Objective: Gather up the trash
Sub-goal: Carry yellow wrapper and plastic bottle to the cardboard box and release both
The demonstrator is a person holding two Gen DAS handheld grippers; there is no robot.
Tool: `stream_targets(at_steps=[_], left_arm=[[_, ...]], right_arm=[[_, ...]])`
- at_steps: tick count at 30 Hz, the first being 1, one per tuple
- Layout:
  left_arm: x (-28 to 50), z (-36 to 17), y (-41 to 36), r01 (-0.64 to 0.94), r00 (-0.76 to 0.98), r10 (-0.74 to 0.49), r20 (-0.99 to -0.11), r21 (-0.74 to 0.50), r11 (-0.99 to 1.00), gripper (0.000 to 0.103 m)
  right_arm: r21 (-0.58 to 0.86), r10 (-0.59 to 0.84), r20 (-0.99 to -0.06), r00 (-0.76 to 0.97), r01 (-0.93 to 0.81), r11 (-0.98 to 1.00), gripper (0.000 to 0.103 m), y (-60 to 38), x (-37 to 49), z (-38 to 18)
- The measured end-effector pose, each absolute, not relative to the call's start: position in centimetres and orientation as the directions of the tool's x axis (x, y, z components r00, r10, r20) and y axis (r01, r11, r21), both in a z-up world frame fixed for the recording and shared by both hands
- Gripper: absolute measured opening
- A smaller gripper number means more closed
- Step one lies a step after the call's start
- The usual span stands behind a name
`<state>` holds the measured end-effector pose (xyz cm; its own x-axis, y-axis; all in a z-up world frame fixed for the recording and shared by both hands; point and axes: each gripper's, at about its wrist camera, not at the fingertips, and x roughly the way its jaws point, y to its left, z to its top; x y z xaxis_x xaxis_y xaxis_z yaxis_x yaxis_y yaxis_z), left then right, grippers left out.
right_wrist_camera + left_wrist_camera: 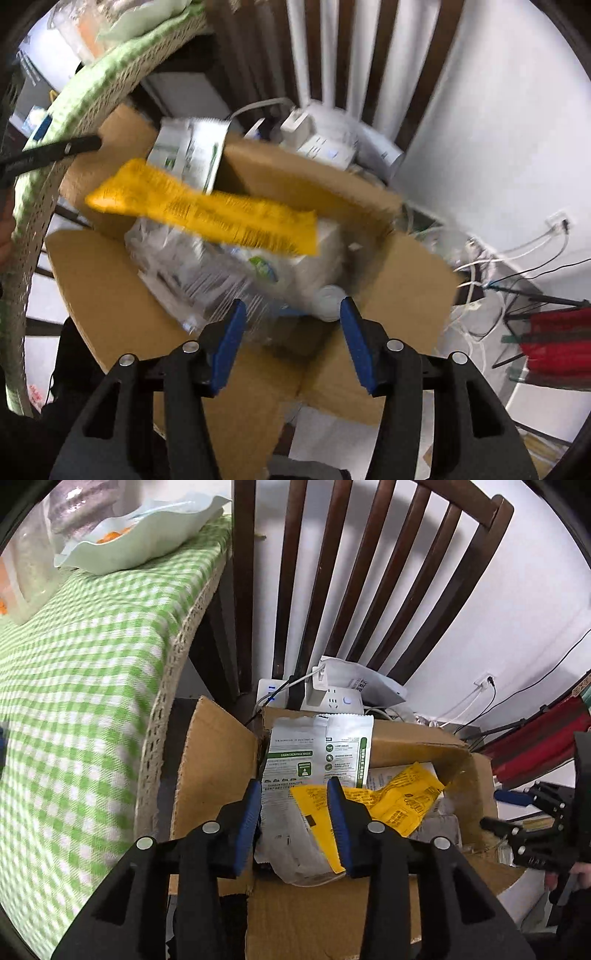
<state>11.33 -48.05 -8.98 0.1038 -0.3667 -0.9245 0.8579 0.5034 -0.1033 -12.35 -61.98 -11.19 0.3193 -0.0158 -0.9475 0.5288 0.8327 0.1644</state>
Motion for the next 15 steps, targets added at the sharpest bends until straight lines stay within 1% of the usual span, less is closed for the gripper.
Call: stream_targets(at_steps=[4, 6, 10, 11, 12, 13, 15], left_arm=[[11.0, -8.5, -47.4, 0.855, 0.102, -0.382, -0.919, -0.115, 0.506, 0.035], [10.9, -8.3, -46.8, 0.857, 0.104, -0.392, -0.914, -0.118, 0.502, 0.035], [10.9, -7.0, -45.0, 0.848, 0.116, -0.428, -0.897, -0.135, 0.512, 0.036], [10.9, -6.5, -44.5, 0.849, 0.123, -0.442, -0.889, -0.136, 0.510, 0.043], [10.9, -6.0, -44.1, 0.849, 0.138, -0.458, -0.878, -0.133, 0.512, 0.048], [11.0, -5.7, -43.7, 0.850, 0.150, -0.473, -0.868, -0.131, 0.511, 0.048], [11.1, -4.8, -43.0, 0.850, 0.169, -0.495, -0.853, -0.128, 0.511, 0.051]], right_arm=[[0.148, -0.051, -0.938, 0.343, 0.529, 0.836, 0.052, -61.8, -12.1, -10.1], [0.130, -0.074, -0.936, 0.345, 0.533, 0.836, 0.055, -61.6, -11.7, -9.8], [0.095, -0.118, -0.924, 0.363, 0.517, 0.850, 0.057, -60.8, -10.4, -8.9], [0.089, -0.131, -0.916, 0.379, 0.510, 0.855, 0.060, -60.6, -10.1, -8.4], [0.079, -0.147, -0.907, 0.394, 0.505, 0.860, 0.062, -60.3, -9.8, -7.9], [0.068, -0.163, -0.901, 0.402, 0.501, 0.863, 0.065, -60.1, -9.5, -7.6], [0.050, -0.184, -0.891, 0.414, 0.493, 0.869, 0.065, -59.7, -8.9, -7.0]])
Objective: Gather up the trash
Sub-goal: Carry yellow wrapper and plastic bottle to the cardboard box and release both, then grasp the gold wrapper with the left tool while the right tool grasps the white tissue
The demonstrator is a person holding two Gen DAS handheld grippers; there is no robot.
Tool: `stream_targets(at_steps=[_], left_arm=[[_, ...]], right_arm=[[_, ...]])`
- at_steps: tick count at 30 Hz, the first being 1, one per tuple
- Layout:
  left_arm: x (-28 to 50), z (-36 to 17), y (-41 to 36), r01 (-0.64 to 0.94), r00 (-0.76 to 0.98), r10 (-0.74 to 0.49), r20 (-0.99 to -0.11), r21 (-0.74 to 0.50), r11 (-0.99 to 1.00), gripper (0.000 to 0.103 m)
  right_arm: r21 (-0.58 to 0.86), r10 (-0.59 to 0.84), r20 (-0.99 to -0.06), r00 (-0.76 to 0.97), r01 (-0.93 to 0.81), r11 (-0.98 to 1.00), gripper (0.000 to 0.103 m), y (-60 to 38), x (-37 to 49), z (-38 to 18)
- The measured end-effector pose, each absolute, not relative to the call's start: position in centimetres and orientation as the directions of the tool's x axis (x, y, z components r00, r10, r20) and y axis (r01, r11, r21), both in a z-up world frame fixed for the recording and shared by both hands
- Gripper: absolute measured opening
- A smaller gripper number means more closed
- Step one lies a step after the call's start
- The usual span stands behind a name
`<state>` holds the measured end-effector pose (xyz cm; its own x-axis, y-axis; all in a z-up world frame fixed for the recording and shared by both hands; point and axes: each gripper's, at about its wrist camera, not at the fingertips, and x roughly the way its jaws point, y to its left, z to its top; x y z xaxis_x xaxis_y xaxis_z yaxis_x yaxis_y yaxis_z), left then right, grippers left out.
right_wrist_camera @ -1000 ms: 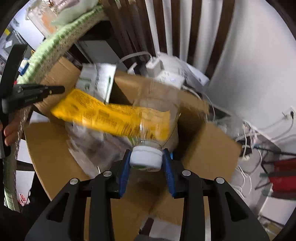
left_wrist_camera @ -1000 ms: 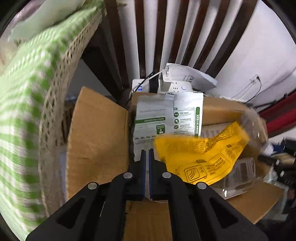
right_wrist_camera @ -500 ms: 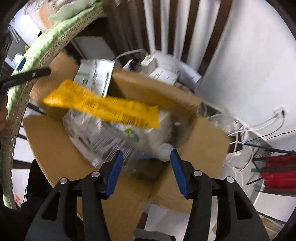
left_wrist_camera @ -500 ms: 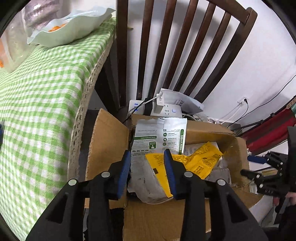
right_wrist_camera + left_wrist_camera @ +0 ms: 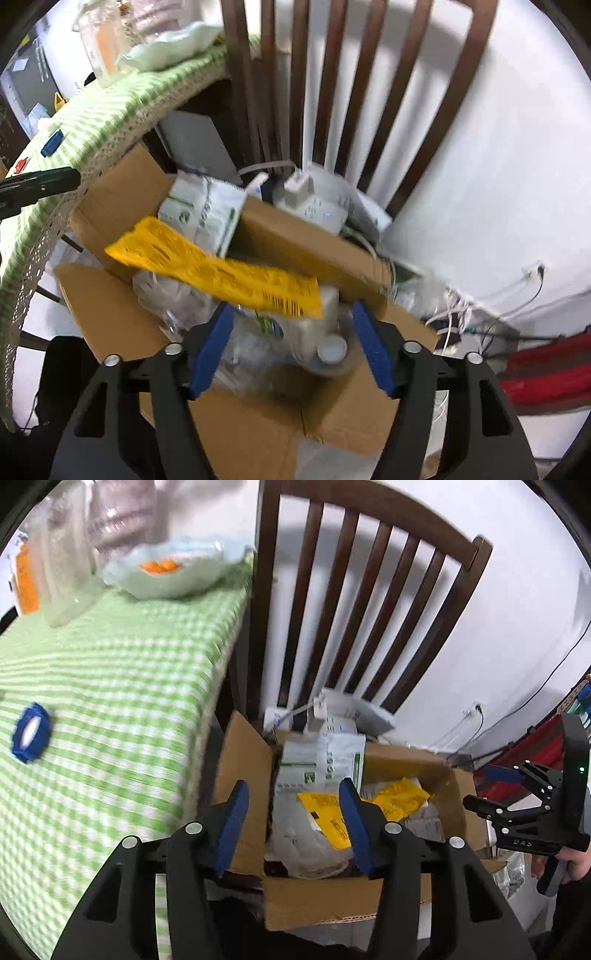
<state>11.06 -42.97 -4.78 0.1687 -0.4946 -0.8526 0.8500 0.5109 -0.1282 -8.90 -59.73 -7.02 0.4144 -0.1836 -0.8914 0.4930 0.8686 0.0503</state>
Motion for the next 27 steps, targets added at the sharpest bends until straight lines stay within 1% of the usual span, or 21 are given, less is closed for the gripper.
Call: stream_targets(at_steps=[3, 4, 6, 10, 12, 15, 19, 23, 27], left_arm=[[11.4, -2.9, -41.6, 0.842, 0.208, -0.538, -0.817, -0.130, 0.523, 0.060], [11.6, -2.2, -41.0, 0.839, 0.231, -0.555, -0.800, -0.125, 0.529, 0.061], [12.0, -1.1, -40.0, 0.832, 0.265, -0.561, -0.784, -0.108, 0.544, 0.069], [13.2, 1.0, -37.3, 0.795, 0.357, -0.554, -0.752, -0.066, 0.602, 0.071], [13.9, 1.9, -35.6, 0.772, 0.398, -0.550, -0.734, -0.057, 0.634, 0.076], [15.2, 3.0, -32.2, 0.716, 0.460, -0.535, -0.709, -0.061, 0.696, 0.077], [17.1, 3.3, -27.8, 0.635, 0.506, -0.497, -0.705, -0.085, 0.768, 0.077], [19.3, 3.5, -24.1, 0.537, 0.564, -0.419, -0.711, -0.069, 0.841, 0.077], [22.6, 4.4, -19.2, 0.408, 0.614, -0.333, -0.715, -0.073, 0.910, 0.077]], right_arm=[[0.045, -0.196, -0.880, 0.433, 0.487, 0.872, 0.066, -59.3, -7.9, -6.4], [0.046, -0.199, -0.874, 0.444, 0.483, 0.874, 0.066, -59.1, -7.6, -6.1], [0.044, -0.208, -0.862, 0.462, 0.478, 0.877, 0.066, -58.6, -6.8, -5.6], [0.047, -0.215, -0.838, 0.501, 0.461, 0.886, 0.067, -57.4, -4.9, -4.4], [0.047, -0.214, -0.824, 0.525, 0.440, 0.897, 0.067, -56.6, -3.7, -3.8], [0.047, -0.204, -0.803, 0.559, 0.402, 0.915, 0.068, -55.2, -1.7, -2.9], [0.046, -0.175, -0.789, 0.589, 0.341, 0.939, 0.069, -53.1, 0.7, -2.3], [0.049, -0.145, -0.778, 0.612, 0.289, 0.956, 0.069, -50.9, 3.0, -2.1], [0.069, -0.101, -0.740, 0.665, 0.225, 0.972, 0.069, -48.2, 5.3, -0.8]])
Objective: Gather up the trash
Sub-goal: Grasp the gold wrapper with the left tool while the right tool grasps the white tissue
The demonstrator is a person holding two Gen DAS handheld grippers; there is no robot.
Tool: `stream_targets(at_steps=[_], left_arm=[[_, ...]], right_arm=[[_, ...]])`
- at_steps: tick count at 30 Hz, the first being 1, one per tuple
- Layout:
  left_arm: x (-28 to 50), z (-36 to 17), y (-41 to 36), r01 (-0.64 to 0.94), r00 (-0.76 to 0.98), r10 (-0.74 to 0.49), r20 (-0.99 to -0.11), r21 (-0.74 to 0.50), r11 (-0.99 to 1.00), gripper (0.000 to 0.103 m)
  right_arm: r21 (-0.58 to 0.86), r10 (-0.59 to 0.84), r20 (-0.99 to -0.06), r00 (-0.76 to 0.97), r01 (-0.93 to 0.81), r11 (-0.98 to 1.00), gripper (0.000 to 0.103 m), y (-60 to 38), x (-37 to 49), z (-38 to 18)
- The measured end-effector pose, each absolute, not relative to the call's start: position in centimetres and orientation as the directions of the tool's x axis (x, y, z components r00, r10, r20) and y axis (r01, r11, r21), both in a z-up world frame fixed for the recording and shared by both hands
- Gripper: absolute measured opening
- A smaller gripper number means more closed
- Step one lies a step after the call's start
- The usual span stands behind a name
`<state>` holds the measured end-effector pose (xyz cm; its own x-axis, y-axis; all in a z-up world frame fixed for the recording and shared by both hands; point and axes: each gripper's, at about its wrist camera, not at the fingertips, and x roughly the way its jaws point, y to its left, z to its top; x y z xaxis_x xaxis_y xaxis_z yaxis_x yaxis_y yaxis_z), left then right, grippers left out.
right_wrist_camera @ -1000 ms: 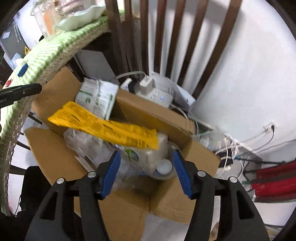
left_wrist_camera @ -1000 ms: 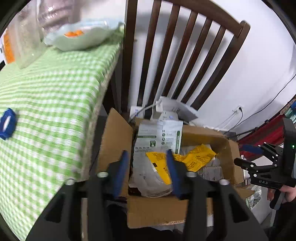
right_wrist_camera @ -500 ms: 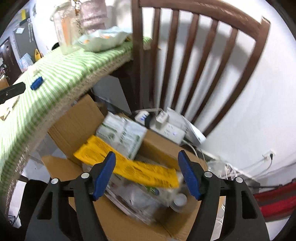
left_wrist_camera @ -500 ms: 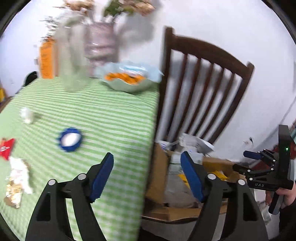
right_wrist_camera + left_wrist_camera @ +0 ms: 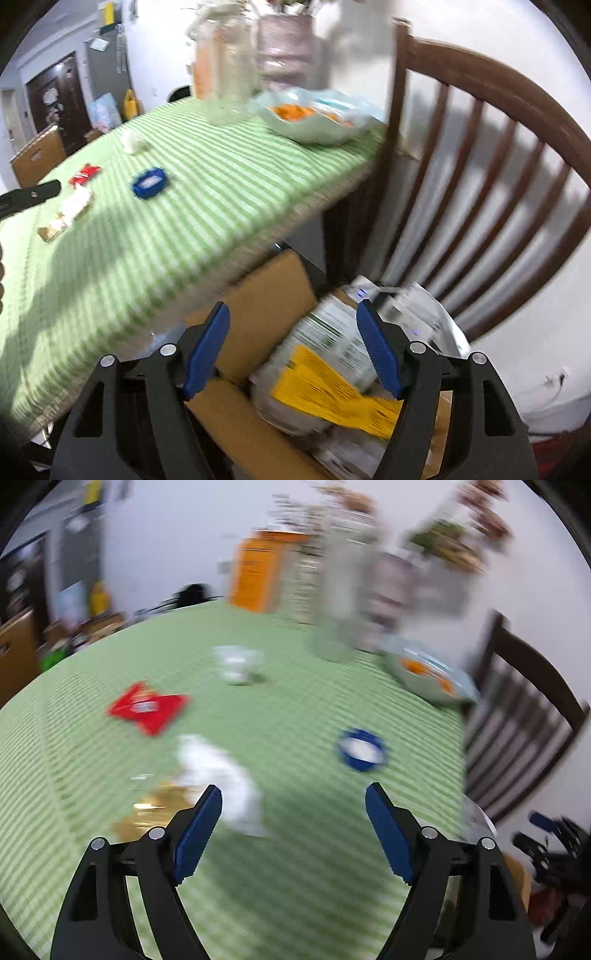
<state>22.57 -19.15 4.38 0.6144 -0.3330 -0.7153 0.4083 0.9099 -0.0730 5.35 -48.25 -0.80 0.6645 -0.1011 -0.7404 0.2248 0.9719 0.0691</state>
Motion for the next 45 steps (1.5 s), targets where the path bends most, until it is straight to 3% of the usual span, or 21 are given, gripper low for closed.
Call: stream_targets(at_steps=[4, 6, 9, 17, 20, 22, 23, 26, 27, 32, 34, 41, 45], left_arm=[[25.3, 4.9, -14.0, 0.264, 0.667, -0.223, -0.711, -0.055, 0.963, 0.077], [26.2, 3.8, -12.4, 0.192, 0.663, -0.113, -0.740, 0.022, 0.981, 0.077], [27.0, 2.1, -11.0, 0.130, 0.621, -0.050, -0.782, 0.039, 0.991, 0.077], [27.3, 0.8, -9.4, 0.064, 0.529, -0.147, -0.836, -0.133, 0.989, 0.074], [26.6, 0.3, -10.8, 0.085, 0.544, -0.144, -0.827, -0.117, 0.990, 0.040], [26.6, -0.1, -11.3, 0.098, 0.554, -0.144, -0.820, -0.107, 0.989, 0.028], [26.7, -0.2, -11.3, 0.099, 0.564, -0.133, -0.815, -0.093, 0.991, 0.015], [27.0, -0.3, -10.5, 0.097, 0.563, -0.159, -0.811, -0.127, 0.987, 0.009], [27.2, -0.2, -10.2, 0.094, 0.566, -0.168, -0.807, -0.140, 0.986, 0.007], [27.5, -0.1, -8.8, 0.101, 0.595, -0.232, -0.769, -0.215, 0.971, 0.003], [27.5, 0.3, -8.4, 0.104, 0.610, -0.258, -0.749, -0.247, 0.963, 0.001], [26.7, 2.1, -7.9, 0.155, 0.672, -0.309, -0.673, -0.279, 0.948, 0.000], [25.8, 3.2, -7.8, 0.184, 0.700, -0.341, -0.628, -0.303, 0.935, 0.000]], right_arm=[[0.084, -0.037, -0.714, 0.699, 0.138, 0.987, 0.069, -45.2, 8.0, 0.3], [0.078, -0.010, -0.712, 0.702, 0.093, 0.993, 0.069, -43.5, 9.4, 0.6], [0.073, 0.024, -0.704, 0.710, 0.040, 0.997, 0.069, -41.2, 11.3, 1.0], [0.088, 0.124, -0.675, 0.727, -0.088, 0.992, 0.069, -34.6, 17.5, 2.4], [0.106, 0.186, -0.691, 0.698, -0.157, 0.982, 0.069, -32.0, 20.3, 1.9], [0.203, 0.281, -0.713, 0.642, -0.195, 0.960, 0.069, -30.5, 22.9, 0.7], [0.229, 0.301, -0.719, 0.626, -0.196, 0.953, 0.069, -30.0, 23.7, 0.3], [0.270, 0.333, -0.737, 0.587, -0.196, 0.943, 0.068, -28.4, 26.1, -0.9], [0.275, 0.331, -0.746, 0.577, -0.185, 0.943, 0.066, -28.0, 26.8, -1.3], [0.247, 0.285, -0.756, 0.590, -0.146, 0.958, 0.019, -27.4, 27.5, -1.6], [0.252, 0.277, -0.747, 0.605, -0.127, 0.959, 0.010, -28.2, 27.0, -1.4], [0.260, 0.248, -0.692, 0.678, -0.086, 0.962, 0.008, -31.1, 24.2, 1.2], [0.182, 0.221, -0.664, 0.714, -0.132, 0.974, 0.008, -31.8, 21.5, 3.4]])
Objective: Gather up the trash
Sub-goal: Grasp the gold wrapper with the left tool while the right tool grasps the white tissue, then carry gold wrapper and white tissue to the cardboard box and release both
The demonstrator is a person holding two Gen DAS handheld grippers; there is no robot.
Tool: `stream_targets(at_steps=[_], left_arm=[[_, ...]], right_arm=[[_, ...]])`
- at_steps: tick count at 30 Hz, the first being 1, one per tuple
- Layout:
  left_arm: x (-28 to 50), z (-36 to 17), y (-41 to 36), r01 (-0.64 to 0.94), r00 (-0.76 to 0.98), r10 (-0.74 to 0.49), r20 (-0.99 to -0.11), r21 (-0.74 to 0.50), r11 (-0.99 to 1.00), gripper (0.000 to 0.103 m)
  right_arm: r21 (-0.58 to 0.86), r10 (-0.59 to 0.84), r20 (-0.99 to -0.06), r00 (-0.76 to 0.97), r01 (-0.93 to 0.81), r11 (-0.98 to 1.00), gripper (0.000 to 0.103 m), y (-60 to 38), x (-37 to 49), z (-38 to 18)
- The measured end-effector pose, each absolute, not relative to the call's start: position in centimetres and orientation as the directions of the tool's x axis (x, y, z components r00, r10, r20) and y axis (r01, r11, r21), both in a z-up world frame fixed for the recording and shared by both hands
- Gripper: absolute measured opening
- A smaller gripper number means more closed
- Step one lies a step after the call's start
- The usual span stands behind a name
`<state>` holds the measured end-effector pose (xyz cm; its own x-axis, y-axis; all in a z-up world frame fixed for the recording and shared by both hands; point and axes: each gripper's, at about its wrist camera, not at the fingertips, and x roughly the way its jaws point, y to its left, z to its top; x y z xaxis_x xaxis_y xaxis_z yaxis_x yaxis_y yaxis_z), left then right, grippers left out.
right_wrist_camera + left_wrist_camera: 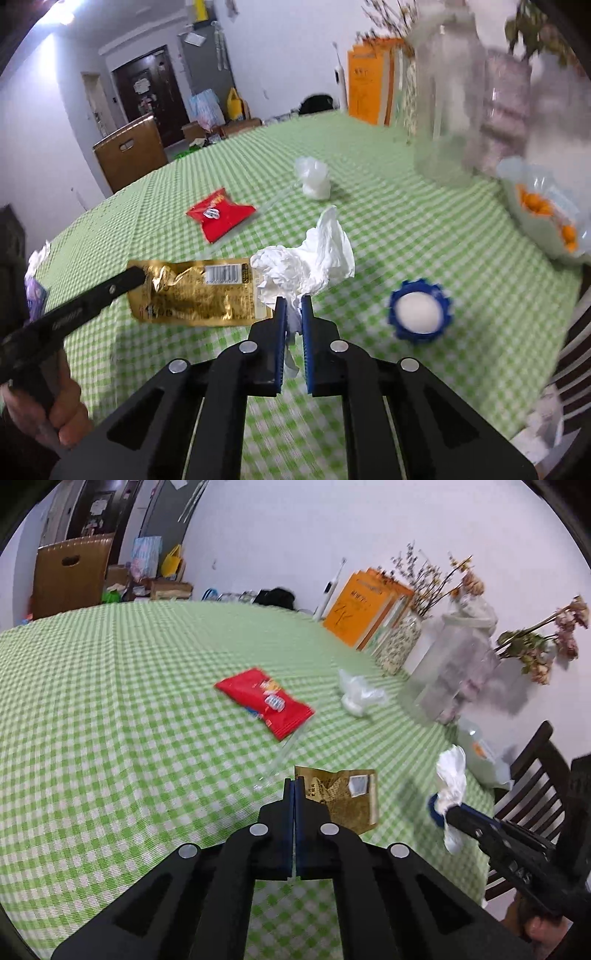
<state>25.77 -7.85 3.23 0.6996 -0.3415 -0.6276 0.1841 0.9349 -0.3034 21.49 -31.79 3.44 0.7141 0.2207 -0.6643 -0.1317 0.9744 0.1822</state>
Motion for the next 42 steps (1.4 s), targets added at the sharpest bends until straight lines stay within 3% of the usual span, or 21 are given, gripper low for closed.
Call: stream_targets(at_steps=[3, 9, 13, 16, 26, 33, 37, 42], left_arm=[[24.7, 4.1, -8.4, 0.231, 0.727, -0.370, -0.579, -0.300, 0.925, 0.000], [24.1, 4.7, -9.1, 0.223, 0.737, -0.341, -0.584, -0.267, 0.938, 0.000], [22.8, 6.3, -10.1, 0.270, 0.769, -0.363, -0.526, -0.247, 0.930, 0.000], [21.4, 7.8, -12.5, 0.348, 0.769, -0.412, -0.488, -0.220, 0.911, 0.000], [16.6, 9.3, -24.4, 0.600, 0.596, -0.628, -0.501, -0.241, 0.763, 0.000], [11.6, 5.2, -34.5, 0.759, 0.390, -0.694, -0.605, -0.215, 0.614, 0.000], [8.8, 1.0, -39.7, 0.813, 0.285, -0.643, -0.711, -0.176, 0.555, 0.000], [6.7, -2.6, -42.9, 0.851, 0.222, -0.585, -0.780, -0.137, 0.507, 0.000]], right_arm=[[0.119, 0.164, -0.652, 0.740, -0.114, 0.986, 0.009, -33.4, 19.1, 4.6], [0.140, 0.059, -0.631, 0.774, 0.038, 0.989, 0.009, -40.1, 13.7, 5.0], [0.133, -0.006, -0.639, 0.769, 0.117, 0.984, 0.009, -44.4, 10.1, 4.4], [0.122, -0.068, -0.649, 0.758, 0.191, 0.974, 0.008, -47.7, 7.2, 3.9], [0.126, -0.210, -0.712, 0.670, 0.417, 0.900, 0.009, -56.0, -1.4, 0.3], [0.129, -0.204, -0.758, 0.619, 0.449, 0.884, 0.009, -58.5, -4.9, -2.2], [0.133, -0.187, -0.782, 0.594, 0.453, 0.881, 0.009, -59.0, -5.6, -3.5], [0.154, -0.139, -0.814, 0.564, 0.440, 0.885, 0.009, -59.5, -6.3, -5.5]])
